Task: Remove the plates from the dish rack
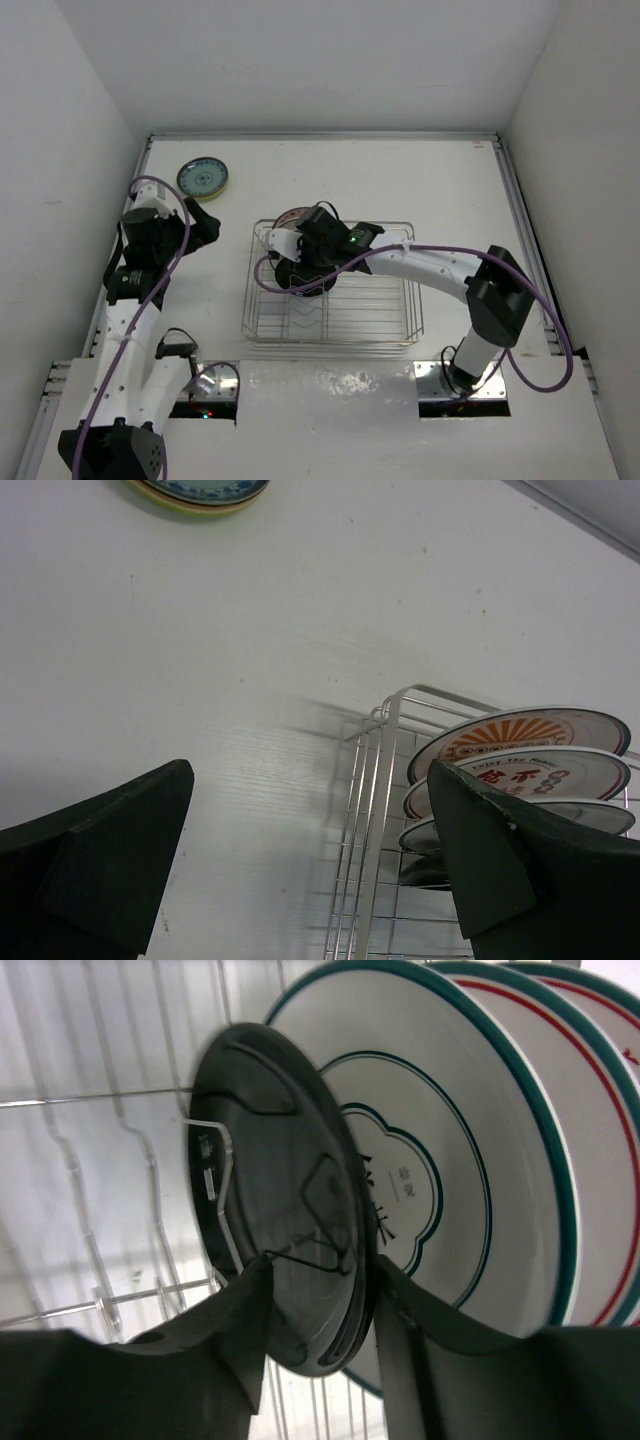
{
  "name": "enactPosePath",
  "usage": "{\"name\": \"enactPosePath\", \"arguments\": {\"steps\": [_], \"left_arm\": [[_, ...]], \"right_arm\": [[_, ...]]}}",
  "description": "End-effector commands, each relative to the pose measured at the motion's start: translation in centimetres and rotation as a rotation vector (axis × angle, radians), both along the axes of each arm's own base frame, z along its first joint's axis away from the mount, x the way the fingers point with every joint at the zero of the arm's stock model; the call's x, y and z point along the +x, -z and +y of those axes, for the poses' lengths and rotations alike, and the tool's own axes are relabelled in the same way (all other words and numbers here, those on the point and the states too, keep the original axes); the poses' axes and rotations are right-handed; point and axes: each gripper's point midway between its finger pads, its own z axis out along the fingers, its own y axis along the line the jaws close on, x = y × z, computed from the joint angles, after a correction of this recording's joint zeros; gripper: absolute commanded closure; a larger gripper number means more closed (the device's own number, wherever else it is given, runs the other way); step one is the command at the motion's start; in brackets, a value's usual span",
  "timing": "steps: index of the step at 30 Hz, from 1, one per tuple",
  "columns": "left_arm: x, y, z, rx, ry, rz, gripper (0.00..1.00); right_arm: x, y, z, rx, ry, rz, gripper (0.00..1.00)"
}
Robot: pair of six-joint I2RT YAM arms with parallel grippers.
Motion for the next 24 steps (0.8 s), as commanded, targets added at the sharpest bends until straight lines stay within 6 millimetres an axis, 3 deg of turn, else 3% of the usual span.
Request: {"name": "enactPosePath", "arguments": {"steps": [1,8,12,15,21,24], "left_arm": [[0.8,-2.1,-0.3,0.017,0.026,-0.070,0.00],[0.8,-1.9,-0.4,0.016,0.030,-0.067,0.00],[0.9,-1.9,-0.4,0.014,0.031,-0.066,0.00],[0.9,-1.8,-0.4,0.013,0.031,-0.061,0.00],[0.9,-1.7,-0.4,0.013,0.031,-0.058,0.00],[1.0,-1.7,-0.4,0.013,0.030,-0.056,0.00]], "right_arm": [[1.5,-1.8,1.4,0.054,0.013,-0.056,0.65],[2.4,-2.4,1.5,0.085,0.069,-0.095,0.83],[2.6,-2.2,1.1,0.066,0.107,-0.085,0.88],[2.7,-2.4,1.3,0.064,0.126,-0.071,1.00],[3.3,-3.0,1.0,0.080,0.186,-0.092,1.00],[3.7,-4.2,0.9,0.098,0.211,-0.117,1.00]]}}
